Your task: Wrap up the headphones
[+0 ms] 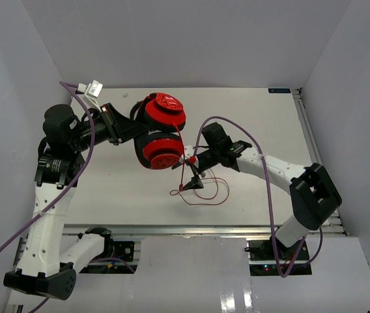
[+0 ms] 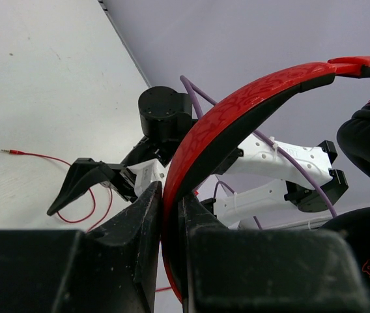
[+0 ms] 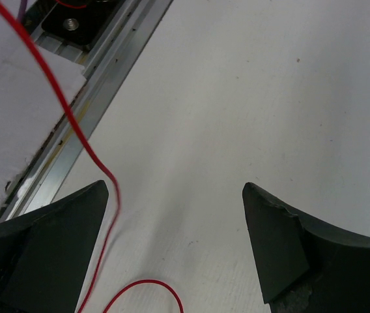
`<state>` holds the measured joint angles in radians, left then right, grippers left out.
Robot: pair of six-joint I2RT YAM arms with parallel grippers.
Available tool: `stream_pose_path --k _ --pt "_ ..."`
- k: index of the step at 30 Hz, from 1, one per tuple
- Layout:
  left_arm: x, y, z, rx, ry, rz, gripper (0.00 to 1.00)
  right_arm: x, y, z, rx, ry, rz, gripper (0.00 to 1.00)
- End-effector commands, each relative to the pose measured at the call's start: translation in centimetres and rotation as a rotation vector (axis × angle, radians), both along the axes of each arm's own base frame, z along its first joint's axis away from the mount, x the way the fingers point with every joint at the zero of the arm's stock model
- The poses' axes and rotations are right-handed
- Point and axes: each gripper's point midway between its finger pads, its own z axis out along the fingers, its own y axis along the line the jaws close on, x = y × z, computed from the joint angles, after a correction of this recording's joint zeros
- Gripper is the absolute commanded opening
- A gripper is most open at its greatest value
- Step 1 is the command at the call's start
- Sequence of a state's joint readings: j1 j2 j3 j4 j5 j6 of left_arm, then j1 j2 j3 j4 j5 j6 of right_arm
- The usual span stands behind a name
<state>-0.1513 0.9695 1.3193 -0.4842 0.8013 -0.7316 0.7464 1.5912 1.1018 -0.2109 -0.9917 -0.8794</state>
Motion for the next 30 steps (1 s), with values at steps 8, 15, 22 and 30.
stream_pose_path --k 8,15,22,30 --pt "-1.3 0.0 2.1 -0.036 -0.040 -0.009 0.00 -5.1 1.4 1.0 0.034 0.149 0.042 0.91" --pt "-1.4 0.1 2.1 -0.033 -0.047 0.004 0.00 -6.9 1.7 -0.5 -0.022 0.074 0.057 0.94" --pt "-1.5 0.2 2.0 -0.029 -0.050 0.006 0.00 2.5 1.0 -0.6 -0.058 -0.131 -0.410 0.92" --pt "-1.6 0.2 1.6 -0.026 -0.047 0.012 0.00 2.9 -1.6 1.1 0.003 -0.002 -0.321 0.90"
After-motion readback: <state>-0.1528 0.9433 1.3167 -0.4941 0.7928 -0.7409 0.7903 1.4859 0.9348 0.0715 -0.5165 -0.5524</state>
